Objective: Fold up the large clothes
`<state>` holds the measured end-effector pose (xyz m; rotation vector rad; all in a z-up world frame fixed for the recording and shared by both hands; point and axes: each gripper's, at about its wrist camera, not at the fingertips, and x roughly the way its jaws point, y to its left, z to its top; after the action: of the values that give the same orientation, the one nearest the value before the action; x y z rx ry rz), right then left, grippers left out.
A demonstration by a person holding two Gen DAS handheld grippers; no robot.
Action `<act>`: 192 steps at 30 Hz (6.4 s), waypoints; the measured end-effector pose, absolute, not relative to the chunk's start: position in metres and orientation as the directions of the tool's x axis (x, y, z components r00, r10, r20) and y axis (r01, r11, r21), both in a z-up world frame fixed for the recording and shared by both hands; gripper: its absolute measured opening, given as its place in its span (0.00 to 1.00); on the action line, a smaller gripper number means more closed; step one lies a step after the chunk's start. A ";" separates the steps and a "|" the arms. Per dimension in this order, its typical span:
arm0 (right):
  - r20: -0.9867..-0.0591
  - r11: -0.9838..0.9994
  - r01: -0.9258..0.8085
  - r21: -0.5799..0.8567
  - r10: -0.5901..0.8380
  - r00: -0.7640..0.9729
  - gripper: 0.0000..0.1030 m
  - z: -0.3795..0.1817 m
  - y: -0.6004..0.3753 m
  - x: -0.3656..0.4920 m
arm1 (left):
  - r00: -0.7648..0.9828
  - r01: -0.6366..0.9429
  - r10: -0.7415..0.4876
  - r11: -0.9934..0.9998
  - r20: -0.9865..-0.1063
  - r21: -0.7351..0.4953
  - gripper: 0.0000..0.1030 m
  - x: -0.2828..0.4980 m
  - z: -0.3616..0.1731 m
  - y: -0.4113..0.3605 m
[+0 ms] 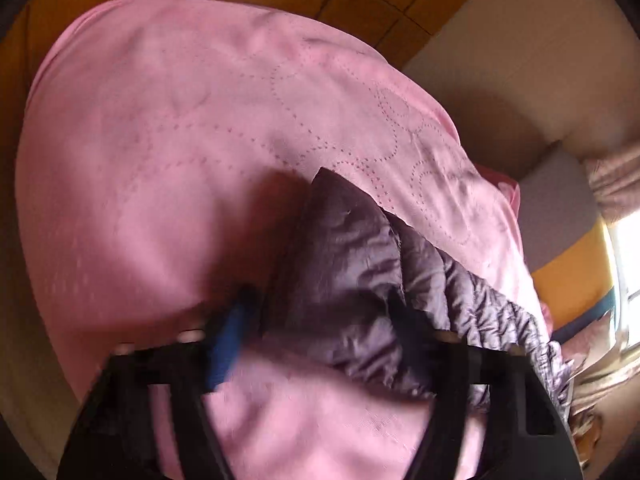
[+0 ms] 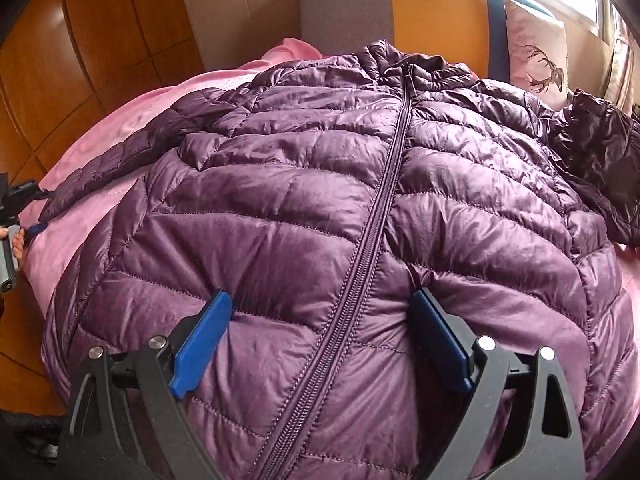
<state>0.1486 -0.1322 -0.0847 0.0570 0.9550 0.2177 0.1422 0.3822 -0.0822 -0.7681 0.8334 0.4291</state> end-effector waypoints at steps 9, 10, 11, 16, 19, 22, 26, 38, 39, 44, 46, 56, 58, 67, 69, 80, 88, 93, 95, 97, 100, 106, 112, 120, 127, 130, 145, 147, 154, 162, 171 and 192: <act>-0.808 0.979 -0.148 0.139 0.198 0.555 0.90 -0.087 -0.134 0.146 | 0.613 -0.620 0.158 0.704 -0.775 -0.347 0.06 0.091 -0.053 0.378; -0.810 0.980 -0.147 0.131 0.191 0.555 0.90 -0.088 -0.134 0.146 | 0.561 -0.644 0.177 0.708 -0.809 -0.292 0.05 0.089 -0.067 0.378; -0.811 0.981 -0.150 0.126 0.189 0.554 0.90 -0.088 -0.134 0.147 | 0.542 -0.650 0.171 0.706 -0.823 -0.282 0.05 0.088 -0.079 0.378; -0.802 0.979 -0.151 0.138 0.200 0.563 0.90 -0.088 -0.143 0.144 | 0.537 -0.668 0.195 0.692 -0.821 -0.273 0.09 0.089 -0.077 0.374; -0.798 0.980 -0.145 0.140 0.198 0.569 0.91 -0.088 -0.144 0.142 | 0.527 -0.709 0.273 0.663 -0.804 -0.240 0.60 0.085 -0.057 0.368; -0.801 0.977 -0.147 0.154 0.210 0.560 0.90 -0.081 -0.147 0.137 | 0.613 -0.691 0.353 0.673 -0.707 -0.263 0.77 0.072 -0.022 0.345; -0.761 0.975 -0.069 0.213 0.210 0.614 0.88 -0.054 -0.180 0.121 | 0.718 -0.546 0.260 0.785 -0.645 -0.292 0.78 0.081 0.006 0.292; -0.659 0.720 0.692 0.059 -0.493 0.569 0.94 -0.016 -0.428 0.039 | 0.708 0.123 -0.290 0.948 -0.644 -0.293 0.78 0.145 -0.013 0.034; -0.654 0.717 0.697 0.024 -0.516 0.553 0.95 -0.018 -0.438 0.043 | 0.691 0.159 -0.307 0.948 -0.654 -0.277 0.78 0.145 -0.017 0.017; -0.636 0.728 0.662 -0.179 -0.599 0.487 0.95 -0.040 -0.459 0.083 | 0.618 0.276 -0.368 0.929 -0.695 -0.246 0.78 0.148 -0.032 -0.041; -0.621 0.730 0.637 -0.249 -0.625 0.473 0.91 -0.050 -0.466 0.099 | 0.597 0.277 -0.373 0.927 -0.710 -0.254 0.78 0.145 -0.037 -0.048; -0.598 0.752 0.649 -0.119 -0.576 0.558 0.10 0.030 -0.521 0.069 | 0.571 0.298 -0.342 0.933 -0.746 -0.200 0.78 0.158 -0.049 -0.067; -0.579 0.741 0.665 -0.090 -0.582 0.571 0.09 0.057 -0.534 0.053 | 0.554 0.298 -0.339 0.934 -0.760 -0.198 0.78 0.161 -0.056 -0.067; -0.717 0.523 0.845 -0.113 -0.631 0.295 0.07 0.045 -0.654 0.032 | 0.508 0.293 -0.332 0.934 -0.794 -0.203 0.78 0.169 -0.070 -0.066; -0.782 0.489 0.863 -0.126 -0.584 0.216 0.07 0.010 -0.677 0.036 | 0.503 0.304 -0.330 0.933 -0.799 -0.195 0.78 0.170 -0.072 -0.067; -0.651 0.440 0.866 -0.238 -0.734 0.194 0.76 0.007 -0.622 0.055 | 0.561 0.336 -0.319 0.931 -0.764 -0.142 0.78 0.182 -0.045 -0.066; -0.708 0.940 0.313 0.134 -0.130 0.694 0.76 0.011 -0.437 0.179 | 0.648 0.298 -0.266 0.951 -0.714 -0.085 0.78 0.213 -0.041 -0.067; -0.765 0.968 0.156 0.199 0.054 0.642 0.75 -0.031 -0.369 0.253 | 0.616 0.230 -0.254 0.963 -0.746 -0.138 0.78 0.225 -0.060 -0.044; -0.806 0.956 0.240 0.169 -0.006 0.592 0.74 -0.057 -0.381 0.271 | 0.575 0.193 -0.272 0.962 -0.771 -0.195 0.81 0.227 -0.077 -0.031; -0.840 0.927 0.349 0.133 -0.081 0.536 0.73 -0.082 -0.408 0.278 | 0.567 0.176 -0.307 0.952 -0.765 -0.252 0.81 0.224 -0.084 -0.021; -0.832 0.898 0.418 0.141 -0.122 0.542 0.74 -0.102 -0.442 0.276 | 0.571 0.181 -0.308 0.951 -0.761 -0.249 0.81 0.216 -0.085 -0.023; -0.835 0.902 0.427 0.063 -0.186 0.518 0.82 -0.098 -0.447 0.282 | 0.575 0.169 -0.321 0.947 -0.752 -0.275 0.81 0.211 -0.086 -0.017; -0.772 0.855 0.469 0.221 -0.140 0.620 0.88 -0.055 -0.466 0.213 | 0.587 0.166 -0.313 0.949 -0.747 -0.267 0.81 0.205 -0.084 -0.018; -0.702 0.588 0.592 0.551 -0.056 0.710 0.88 -0.045 -0.541 0.041 | 0.587 0.177 -0.340 0.940 -0.735 -0.292 0.86 0.208 -0.084 -0.020; -0.716 0.240 0.744 0.624 -0.205 0.667 0.53 -0.062 -0.632 -0.044 | 0.582 0.187 -0.359 0.932 -0.729 -0.310 0.89 0.208 -0.084 -0.019; -0.710 0.133 0.740 0.660 -0.212 0.671 0.34 -0.065 -0.664 -0.057 | 0.582 0.189 -0.363 0.931 -0.728 -0.313 0.90 0.208 -0.084 -0.018; -0.625 0.777 0.457 0.433 -0.106 0.773 0.09 0.061 -0.519 0.114 | 0.575 0.204 -0.339 0.941 -0.745 -0.270 0.96 0.207 -0.085 -0.026; -0.628 0.832 0.372 0.411 -0.037 0.777 0.09 0.063 -0.478 0.144 | 0.574 0.204 -0.346 0.938 -0.742 -0.279 0.96 0.208 -0.085 -0.025; -0.687 0.925 0.129 0.357 0.167 0.707 0.08 0.035 -0.336 0.221 | 0.574 0.206 -0.365 0.931 -0.733 -0.303 0.96 0.207 -0.084 -0.022; -0.761 0.947 -0.033 0.319 0.277 0.587 0.06 -0.013 -0.230 0.263 | 0.561 0.204 -0.396 0.917 -0.727 -0.341 0.96 0.208 -0.082 -0.017; -0.707 0.910 -0.044 0.413 0.351 0.614 0.61 -0.019 -0.245 0.220 | 0.505 0.263 -0.573 0.814 -0.645 -0.518 0.91 0.226 -0.038 -0.028; -0.656 0.754 0.263 0.602 0.279 0.702 0.81 -0.054 -0.389 0.134 | 0.350 0.326 -0.628 0.778 -0.695 -0.537 0.06 0.302 -0.039 -0.164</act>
<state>0.1339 -0.3893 -0.0538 0.7380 0.8127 0.0097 0.3016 -0.1641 -0.0388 -0.3306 1.0426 -0.6321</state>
